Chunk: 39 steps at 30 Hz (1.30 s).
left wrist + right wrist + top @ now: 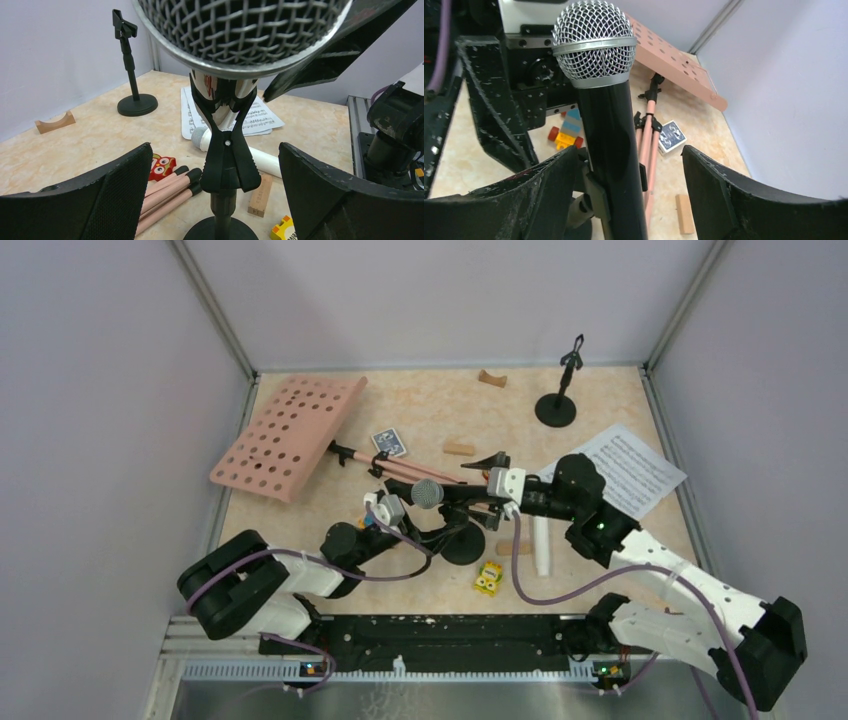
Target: Pack up the instrument practice props
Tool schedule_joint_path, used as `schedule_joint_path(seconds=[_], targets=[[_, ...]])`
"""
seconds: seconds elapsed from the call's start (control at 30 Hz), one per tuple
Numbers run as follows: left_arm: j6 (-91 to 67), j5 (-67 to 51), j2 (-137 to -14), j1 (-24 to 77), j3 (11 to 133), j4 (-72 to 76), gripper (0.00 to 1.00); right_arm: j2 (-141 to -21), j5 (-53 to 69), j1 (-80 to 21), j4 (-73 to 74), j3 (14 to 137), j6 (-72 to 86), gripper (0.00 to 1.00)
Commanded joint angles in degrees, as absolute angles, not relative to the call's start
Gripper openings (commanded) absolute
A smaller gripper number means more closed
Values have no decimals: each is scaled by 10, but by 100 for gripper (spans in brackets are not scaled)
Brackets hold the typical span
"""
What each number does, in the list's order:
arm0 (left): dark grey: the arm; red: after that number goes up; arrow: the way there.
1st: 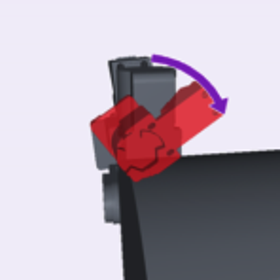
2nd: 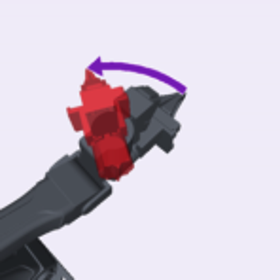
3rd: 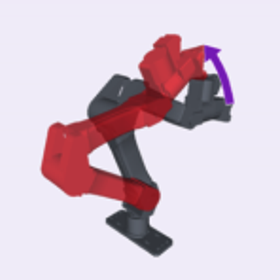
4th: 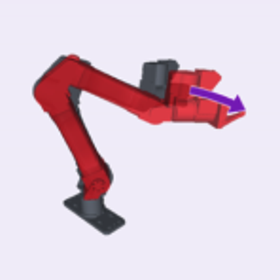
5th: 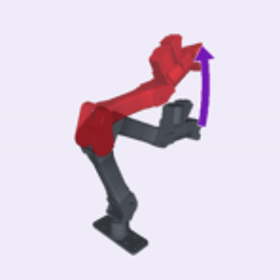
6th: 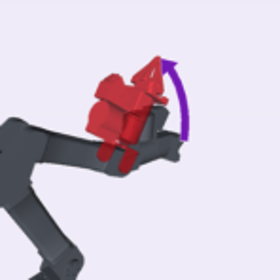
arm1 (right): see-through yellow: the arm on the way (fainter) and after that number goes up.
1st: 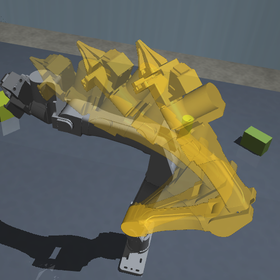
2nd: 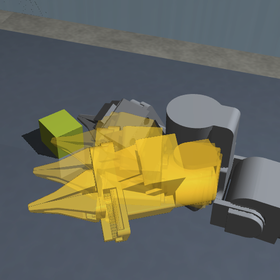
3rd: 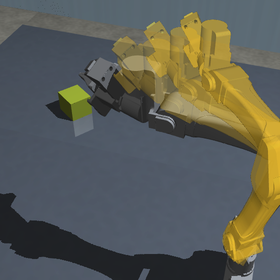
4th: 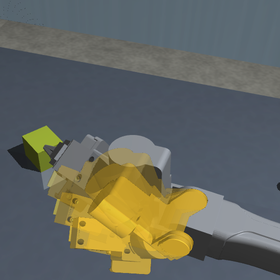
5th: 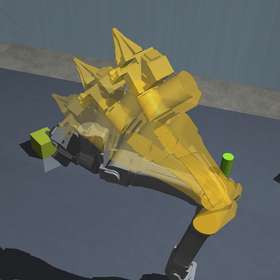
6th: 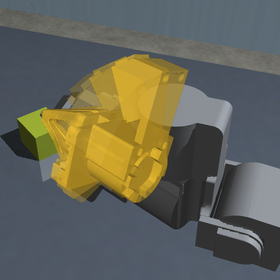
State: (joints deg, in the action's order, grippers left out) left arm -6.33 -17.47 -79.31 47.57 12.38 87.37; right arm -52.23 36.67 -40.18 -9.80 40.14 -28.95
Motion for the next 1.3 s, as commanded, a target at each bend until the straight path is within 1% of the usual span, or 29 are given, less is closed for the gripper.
schedule_joint_path(seconds=[0.0,0.17,0.23,0.3,0.47,0.57,0.63,0.8,0.9,0.93,1.1,1.23,1.27], targets=[[-71,-169,-798,477,130,930,99,-555,306,-434,-99,450,-383,73],[-71,-175,-801,477,131,931,98,-572,298,-449,-123,453,-382,67],[-71,-175,-802,477,132,931,98,-579,297,-455,-125,458,-381,61],[-72,-175,-802,477,131,932,98,-586,297,-460,-121,464,-381,56],[-72,-173,-803,476,131,933,98,-595,295,-477,-116,474,-389,56],[-74,-172,-805,477,130,934,99,-601,287,-487,-114,482,-389,59],[-74,-172,-806,477,130,935,99,-604,280,-491,-113,484,-389,58],[-75,-168,-802,477,128,934,95,-610,279,-496,-108,488,-387,38],[-81,-165,-798,477,121,931,92,-610,280,-497,-107,489,-384,13],[-84,-162,-796,477,118,931,90,-609,280,-498,-105,490,-383,10],[-90,-157,-784,476,110,919,77,-607,285,-500,-88,493,-391,7],[-97,-149,-778,476,107,910,71,-604,285,-501,-88,491,-391,6],[-109,-137,-777,476,107,907,65,-603,285,-501,-89,491,-390,6]])
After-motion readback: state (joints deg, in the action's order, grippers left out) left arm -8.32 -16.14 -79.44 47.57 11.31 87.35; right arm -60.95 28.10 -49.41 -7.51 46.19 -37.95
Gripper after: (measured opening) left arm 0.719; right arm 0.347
